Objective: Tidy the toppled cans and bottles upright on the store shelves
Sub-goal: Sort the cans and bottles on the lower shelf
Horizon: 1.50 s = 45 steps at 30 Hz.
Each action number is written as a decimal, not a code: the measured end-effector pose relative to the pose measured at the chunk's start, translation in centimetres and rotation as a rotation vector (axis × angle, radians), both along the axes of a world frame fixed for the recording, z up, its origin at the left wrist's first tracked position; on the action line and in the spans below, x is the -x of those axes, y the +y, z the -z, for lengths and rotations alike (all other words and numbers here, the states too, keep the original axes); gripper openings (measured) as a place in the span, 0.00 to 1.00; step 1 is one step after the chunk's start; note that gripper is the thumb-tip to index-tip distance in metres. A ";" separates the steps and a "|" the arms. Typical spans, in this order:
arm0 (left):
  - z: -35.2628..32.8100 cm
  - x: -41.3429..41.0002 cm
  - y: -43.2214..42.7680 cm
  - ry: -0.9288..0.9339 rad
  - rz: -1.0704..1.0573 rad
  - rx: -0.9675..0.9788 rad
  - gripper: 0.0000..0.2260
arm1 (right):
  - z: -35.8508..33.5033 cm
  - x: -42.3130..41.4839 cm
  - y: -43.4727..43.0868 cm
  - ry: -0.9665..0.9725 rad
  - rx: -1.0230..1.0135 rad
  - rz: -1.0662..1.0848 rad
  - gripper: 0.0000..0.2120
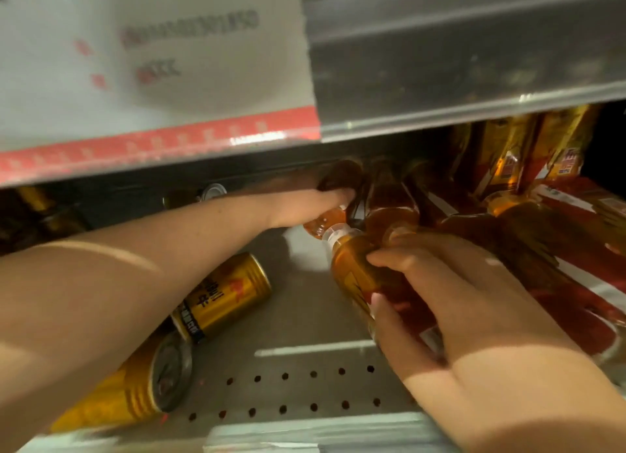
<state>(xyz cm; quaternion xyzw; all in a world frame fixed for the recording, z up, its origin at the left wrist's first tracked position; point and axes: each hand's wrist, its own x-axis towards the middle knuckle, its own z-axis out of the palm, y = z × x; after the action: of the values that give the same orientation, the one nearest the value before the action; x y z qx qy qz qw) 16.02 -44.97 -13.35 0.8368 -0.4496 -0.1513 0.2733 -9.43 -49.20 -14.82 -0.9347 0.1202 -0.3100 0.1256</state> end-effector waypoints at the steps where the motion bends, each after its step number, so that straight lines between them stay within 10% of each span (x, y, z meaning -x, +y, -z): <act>1: -0.1 -0.2 0.7 -0.023 0.014 -0.012 0.20 | -0.3 -0.2 -0.1 0.062 0.031 0.004 0.20; 4: -0.3 -1.5 3.5 -0.218 -0.050 -0.053 0.22 | -1.4 -2.2 1.1 0.320 -0.091 -0.077 0.25; 11: -1.4 -6.8 11.5 -0.517 -0.202 -0.151 0.14 | -1.0 -7.4 3.4 -0.007 0.018 -0.108 0.18; 27: 0.1 -15.3 14.0 -0.555 -0.209 -0.369 0.33 | 2.7 -14.3 7.7 0.141 -0.356 -0.304 0.15; 45: -2.8 -14.2 20.1 -0.354 -0.304 -0.587 0.30 | 5.4 -14.8 9.0 0.076 -0.434 -0.216 0.25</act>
<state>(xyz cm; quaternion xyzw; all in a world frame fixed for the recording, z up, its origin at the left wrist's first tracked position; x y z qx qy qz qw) 30.21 -24.89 -10.57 0.9499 -0.2983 -0.0843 -0.0410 5.34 -40.21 -20.20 -0.9042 0.0880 -0.2264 0.3513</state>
